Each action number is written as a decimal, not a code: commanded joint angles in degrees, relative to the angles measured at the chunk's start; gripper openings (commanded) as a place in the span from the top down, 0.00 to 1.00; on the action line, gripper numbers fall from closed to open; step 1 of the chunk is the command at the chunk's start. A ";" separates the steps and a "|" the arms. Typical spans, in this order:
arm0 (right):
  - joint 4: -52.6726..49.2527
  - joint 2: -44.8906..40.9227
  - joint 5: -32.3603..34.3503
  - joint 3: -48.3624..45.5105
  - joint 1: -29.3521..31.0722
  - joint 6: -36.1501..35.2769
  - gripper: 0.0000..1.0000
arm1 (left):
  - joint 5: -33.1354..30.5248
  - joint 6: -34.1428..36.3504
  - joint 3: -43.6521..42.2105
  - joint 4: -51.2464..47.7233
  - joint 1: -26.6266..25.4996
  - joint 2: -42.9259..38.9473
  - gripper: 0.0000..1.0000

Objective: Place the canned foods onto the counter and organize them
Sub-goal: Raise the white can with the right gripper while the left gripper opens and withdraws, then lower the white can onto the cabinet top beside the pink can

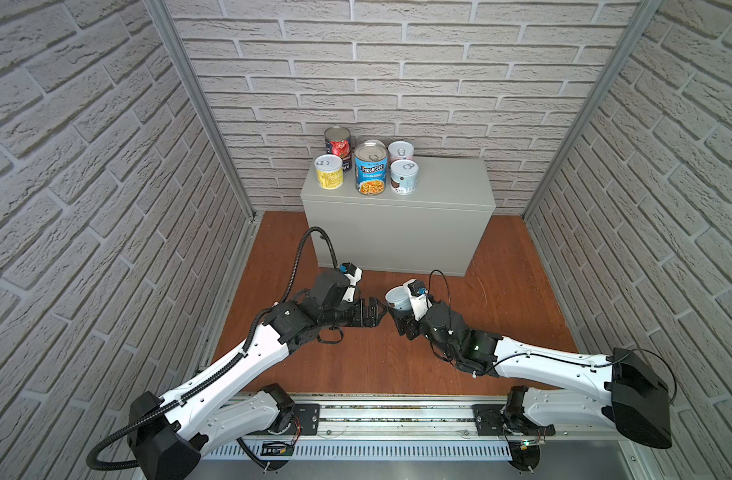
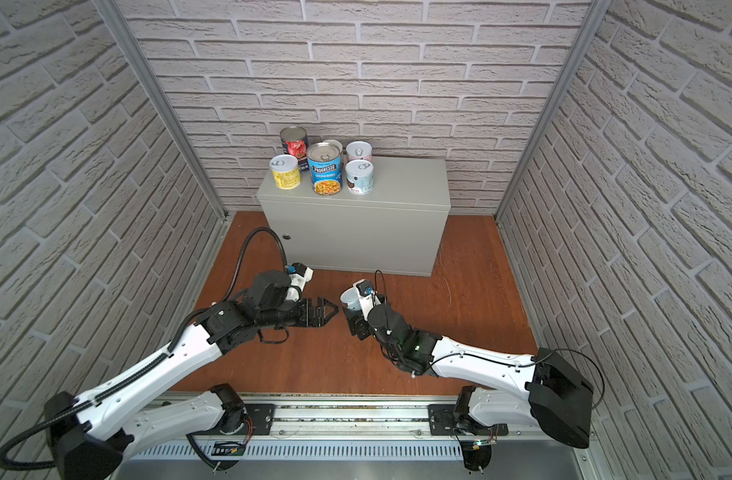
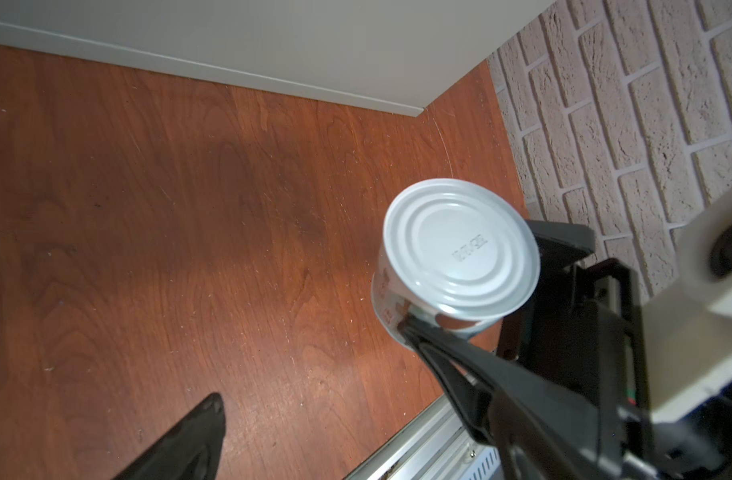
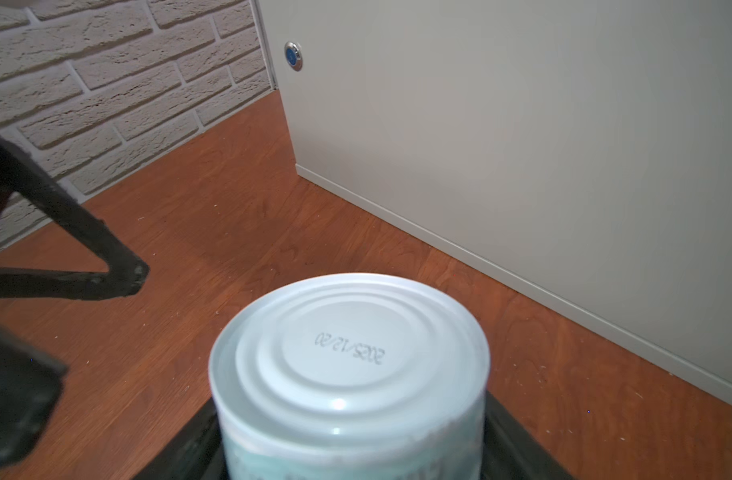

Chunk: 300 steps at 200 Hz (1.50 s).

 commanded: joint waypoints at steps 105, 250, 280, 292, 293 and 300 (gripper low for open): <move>-14.33 4.72 -10.56 41.48 -18.80 -8.54 0.29 | -7.44 -2.83 -13.10 1.40 0.95 -20.83 0.02; 1.03 19.04 -16.14 52.83 -33.89 -8.28 0.28 | -18.15 -0.84 -11.19 -14.07 1.03 -32.38 0.02; 2.63 20.57 -16.48 53.26 -35.96 -7.76 0.28 | -19.36 -0.58 -10.17 -14.35 0.99 -31.41 0.02; 3.29 21.75 -16.61 54.10 -36.91 -7.74 0.28 | -19.52 -0.40 -9.39 -14.44 1.03 -30.58 0.02; 3.39 21.87 -16.59 54.21 -37.00 -7.70 0.28 | -19.49 -0.36 -9.31 -14.45 1.03 -30.52 0.02; 3.85 22.80 -16.56 54.80 -37.62 -7.61 0.28 | -19.45 -0.26 -8.88 -14.58 0.99 -29.76 0.02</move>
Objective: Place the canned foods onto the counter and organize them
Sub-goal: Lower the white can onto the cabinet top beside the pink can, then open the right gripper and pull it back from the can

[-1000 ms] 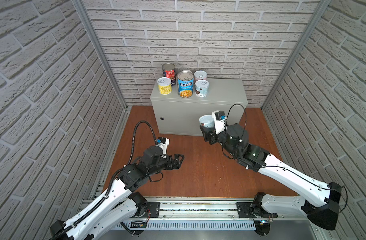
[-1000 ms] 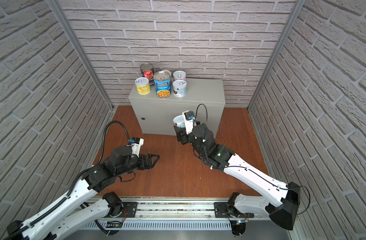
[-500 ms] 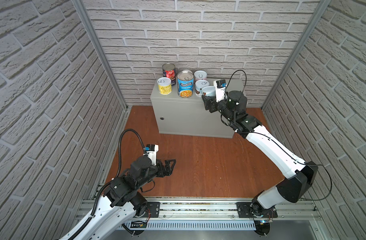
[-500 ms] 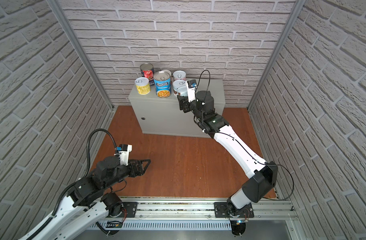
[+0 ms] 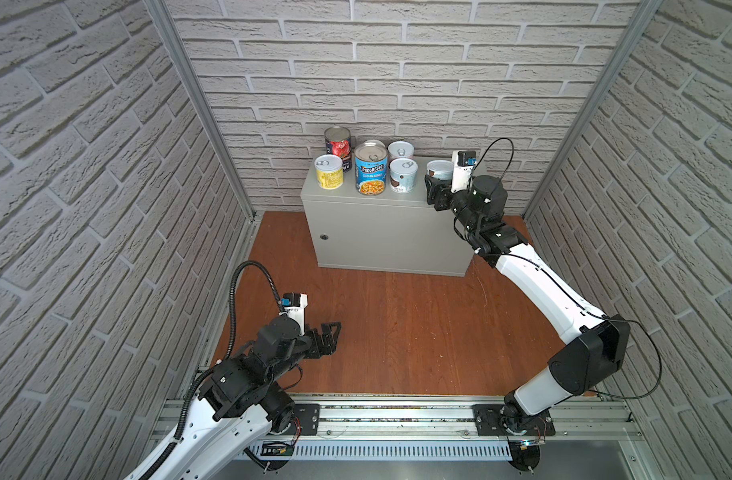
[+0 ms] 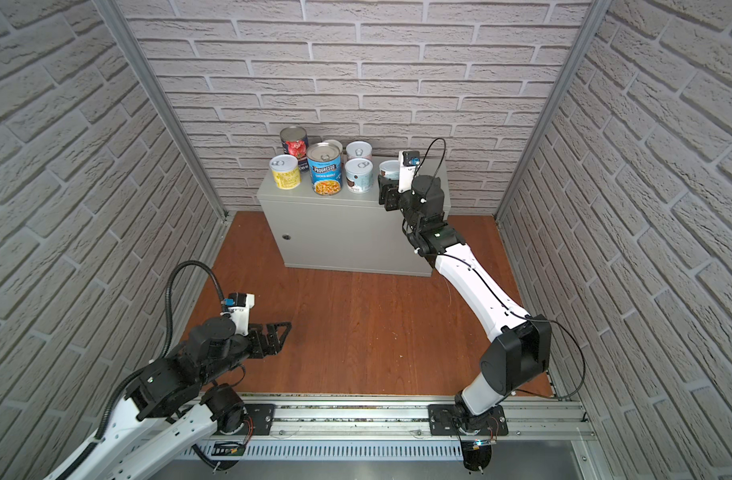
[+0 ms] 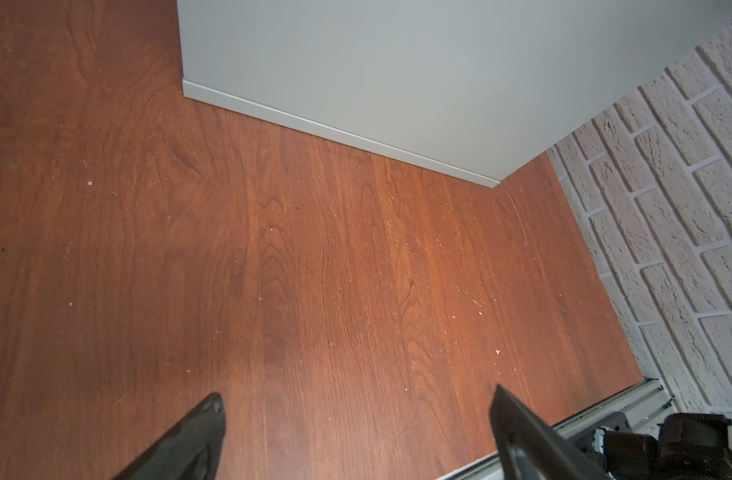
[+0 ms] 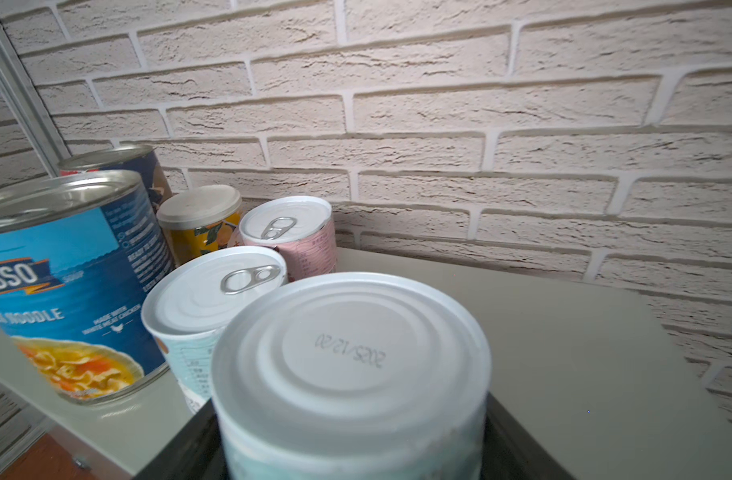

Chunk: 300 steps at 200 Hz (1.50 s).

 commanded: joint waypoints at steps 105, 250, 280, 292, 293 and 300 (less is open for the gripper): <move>8.43 15.93 -8.99 18.14 -8.50 7.86 0.24 | -1.78 -1.69 5.58 -2.44 0.32 2.41 0.02; 13.07 -11.80 -6.37 -12.97 -8.59 8.59 0.02 | -9.52 4.89 4.04 4.33 0.41 5.84 0.02; 10.86 -22.68 -7.17 -24.77 -8.46 7.32 0.02 | -14.49 8.76 1.91 10.93 0.49 6.45 0.02; 8.22 -26.91 -6.51 -28.92 -8.43 7.25 0.02 | -16.20 10.35 1.13 13.37 0.63 7.19 0.02; 7.99 -27.27 -6.38 -29.25 -8.42 7.16 0.02 | -16.46 10.47 1.08 13.60 0.60 7.29 0.02; 6.50 -29.86 -6.03 -31.79 -8.43 7.05 0.02 | -17.82 11.34 0.77 14.75 0.79 7.92 0.02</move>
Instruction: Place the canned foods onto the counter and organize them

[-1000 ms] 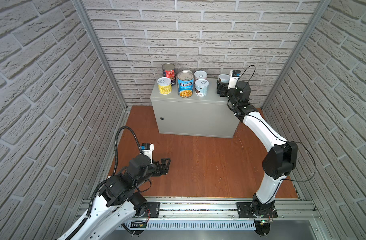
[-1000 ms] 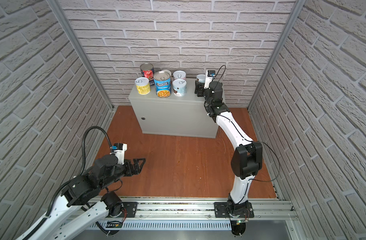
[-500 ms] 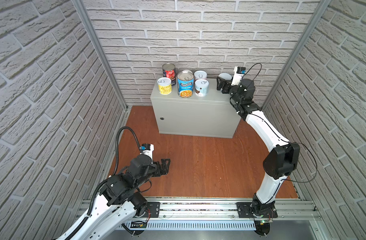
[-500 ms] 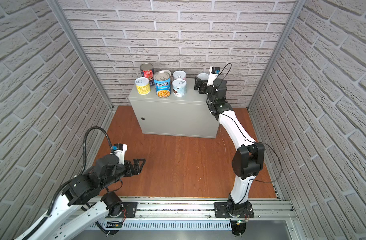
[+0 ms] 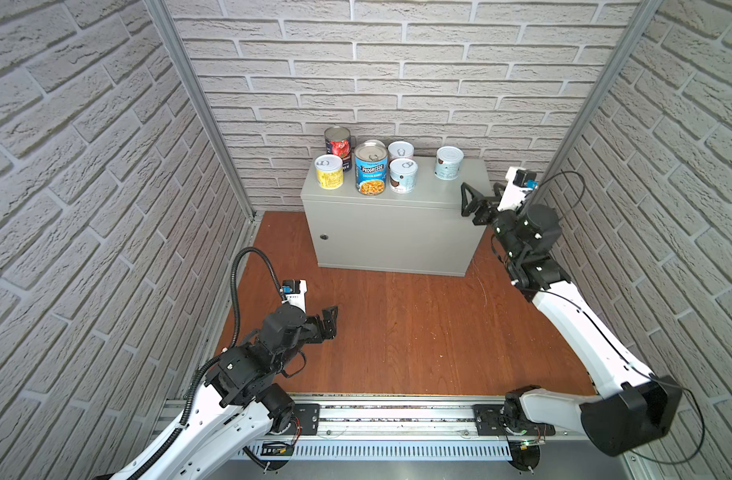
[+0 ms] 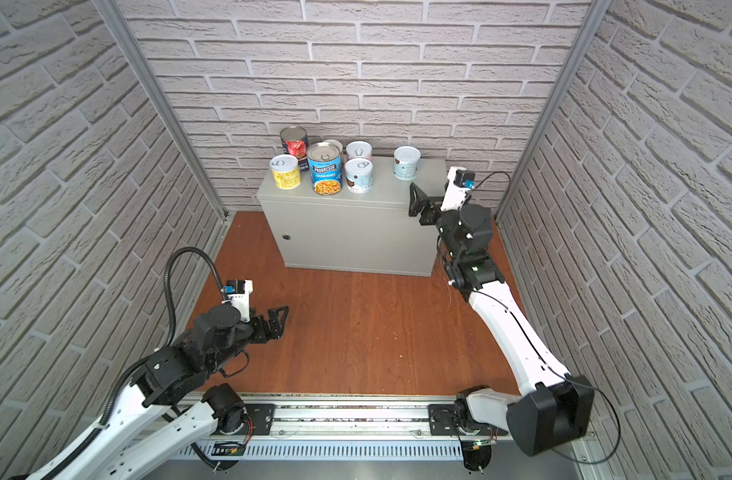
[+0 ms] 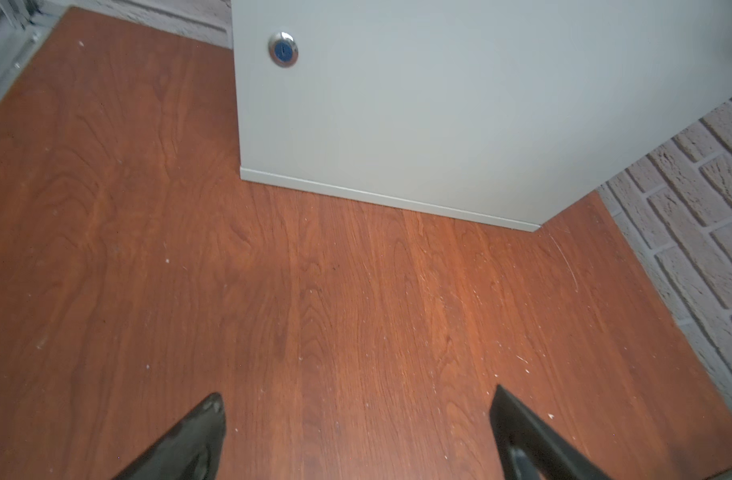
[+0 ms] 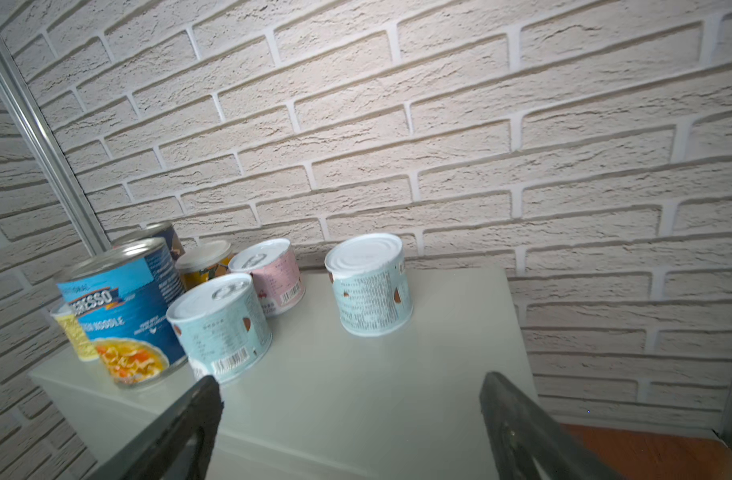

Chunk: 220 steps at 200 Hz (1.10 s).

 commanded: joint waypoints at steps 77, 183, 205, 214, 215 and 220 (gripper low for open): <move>-13.02 -26.74 16.54 -32.45 0.13 0.36 0.02 | -4.41 10.46 -6.61 20.14 13.98 8.69 0.02; 9.49 -12.94 46.89 -48.01 -0.33 1.88 0.00 | -13.09 23.79 -26.96 59.28 28.18 13.12 0.02; 11.28 -5.57 48.35 -45.81 -0.49 1.22 0.00 | -13.51 25.37 -27.69 59.89 29.08 12.00 0.02; 11.47 -3.25 48.66 -44.57 -0.79 0.98 0.00 | -13.32 25.97 -27.78 60.63 29.11 12.41 0.02; 11.68 -2.96 48.65 -44.53 -0.82 0.91 0.00 | -13.34 26.01 -27.78 60.73 29.11 12.48 0.02; 13.21 -1.61 48.13 -44.38 -1.20 0.43 0.00 | -13.28 26.45 -27.78 61.24 29.16 12.97 0.02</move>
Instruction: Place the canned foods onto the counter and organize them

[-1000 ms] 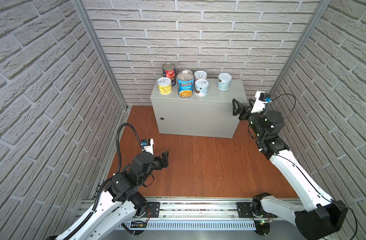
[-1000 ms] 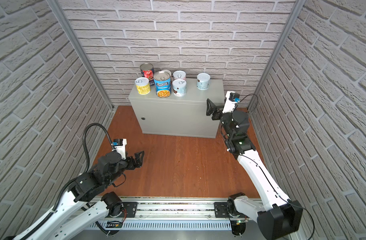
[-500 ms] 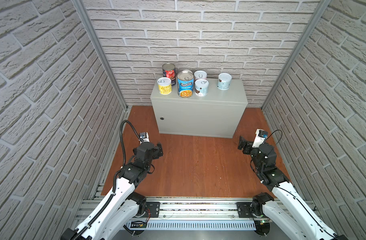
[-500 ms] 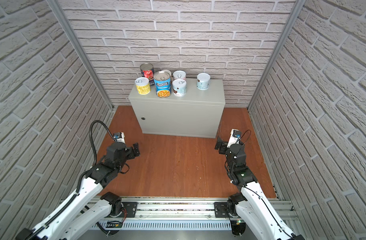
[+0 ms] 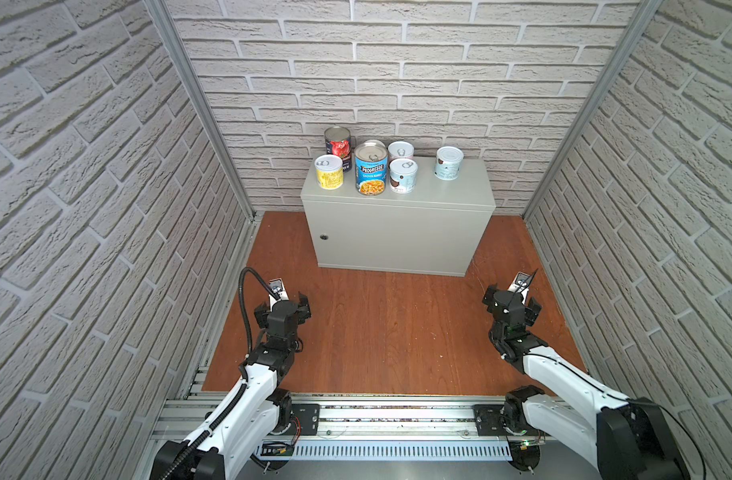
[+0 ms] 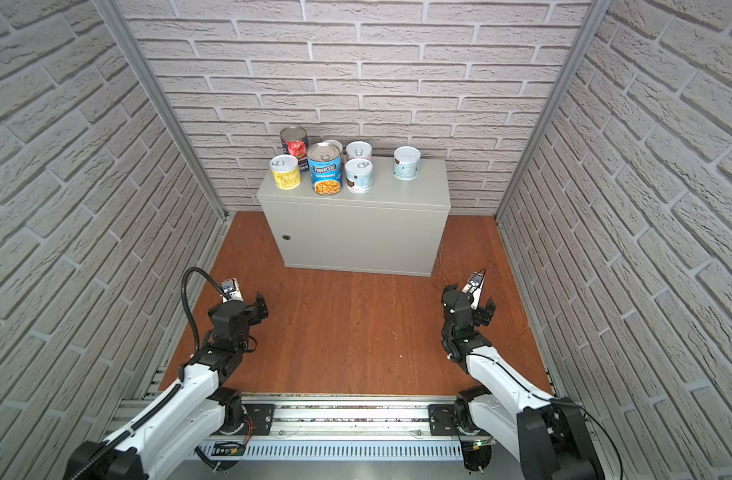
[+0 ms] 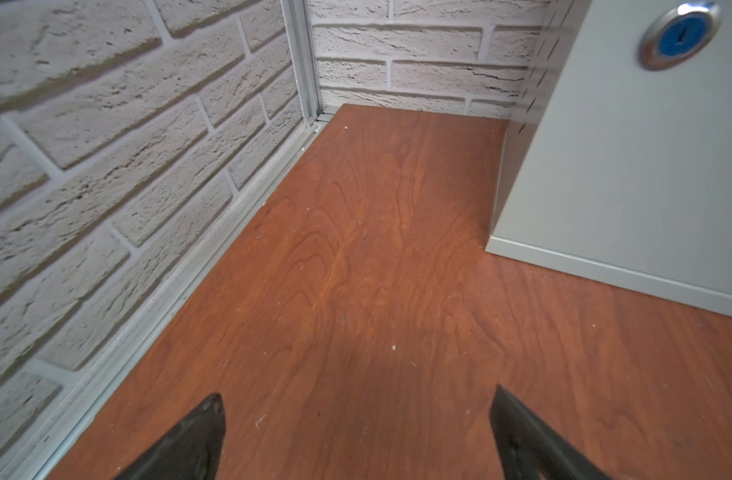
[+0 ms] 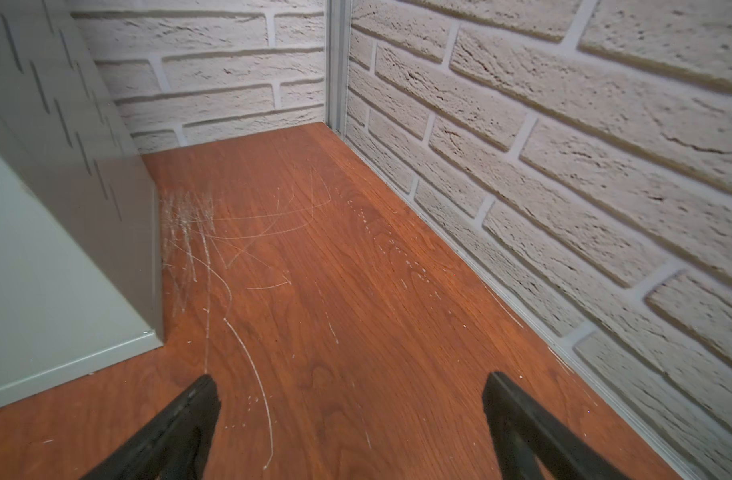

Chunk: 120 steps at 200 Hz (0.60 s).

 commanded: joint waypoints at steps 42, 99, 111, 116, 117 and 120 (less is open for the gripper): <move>8.91 17.80 -2.08 8.37 -4.79 -0.01 0.00 | -5.64 7.39 -0.31 16.23 0.75 7.07 0.02; 10.99 18.55 -7.34 8.36 -4.77 -3.49 0.00 | -5.71 6.85 1.12 21.02 1.59 16.99 0.02; 11.59 18.87 -9.09 8.45 -4.85 -4.67 0.00 | -5.29 6.64 1.79 21.06 2.02 18.69 0.02; 11.92 18.99 -9.73 8.46 -4.81 -5.22 0.00 | -5.09 6.55 2.01 21.25 2.14 19.38 0.01; 12.01 19.01 -9.88 8.41 -4.79 -5.23 0.00 | -5.03 6.57 2.07 21.27 2.19 19.53 0.02; 12.22 19.04 -10.20 8.38 -4.75 -5.48 0.00 | -4.86 6.53 2.20 21.40 2.29 19.95 0.02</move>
